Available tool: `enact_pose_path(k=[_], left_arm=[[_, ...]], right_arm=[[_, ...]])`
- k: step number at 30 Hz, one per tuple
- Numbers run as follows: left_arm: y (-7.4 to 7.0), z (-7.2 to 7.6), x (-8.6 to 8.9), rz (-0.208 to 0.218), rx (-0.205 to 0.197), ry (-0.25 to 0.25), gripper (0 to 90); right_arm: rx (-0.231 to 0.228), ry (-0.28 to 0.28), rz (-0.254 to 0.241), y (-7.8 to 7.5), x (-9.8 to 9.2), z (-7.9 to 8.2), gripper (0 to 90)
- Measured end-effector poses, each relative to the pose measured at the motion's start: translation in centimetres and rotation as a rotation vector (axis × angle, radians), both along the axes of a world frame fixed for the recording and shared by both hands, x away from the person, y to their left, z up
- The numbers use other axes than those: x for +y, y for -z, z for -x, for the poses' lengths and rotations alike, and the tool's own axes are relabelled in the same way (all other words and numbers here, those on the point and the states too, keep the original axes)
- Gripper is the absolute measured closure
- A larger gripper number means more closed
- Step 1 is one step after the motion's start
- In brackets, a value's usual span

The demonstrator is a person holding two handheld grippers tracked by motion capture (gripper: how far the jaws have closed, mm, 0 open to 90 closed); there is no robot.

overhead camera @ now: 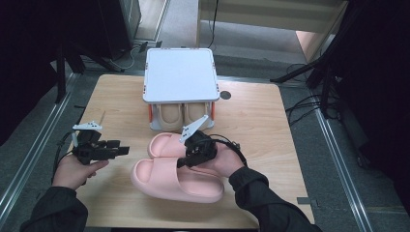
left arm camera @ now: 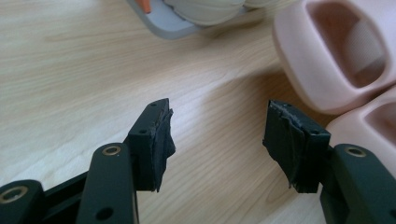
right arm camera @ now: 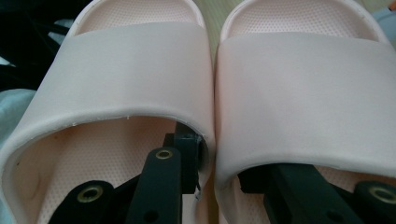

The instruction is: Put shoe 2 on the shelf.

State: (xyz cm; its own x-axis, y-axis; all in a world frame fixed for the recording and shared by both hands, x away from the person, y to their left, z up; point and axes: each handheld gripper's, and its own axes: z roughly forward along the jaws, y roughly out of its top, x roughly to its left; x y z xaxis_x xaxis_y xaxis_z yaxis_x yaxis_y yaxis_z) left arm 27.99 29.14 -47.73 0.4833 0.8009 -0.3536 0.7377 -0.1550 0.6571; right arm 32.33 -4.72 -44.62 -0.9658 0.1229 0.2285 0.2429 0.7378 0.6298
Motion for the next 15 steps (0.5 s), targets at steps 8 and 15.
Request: enact_pose_path(k=[8,15], left_arm=[[0.2,1.6,1.3,0.039,0.009,-0.034,40.4],[0.4,3.1,2.0,0.025,0.017,-0.065,39.7]], right_arm=[[-0.007,-0.07,-0.014,-2.2,1.3,-0.8,74.2],[-0.01,-0.096,-0.025,-4.8,1.8,-1.8,74.1]])
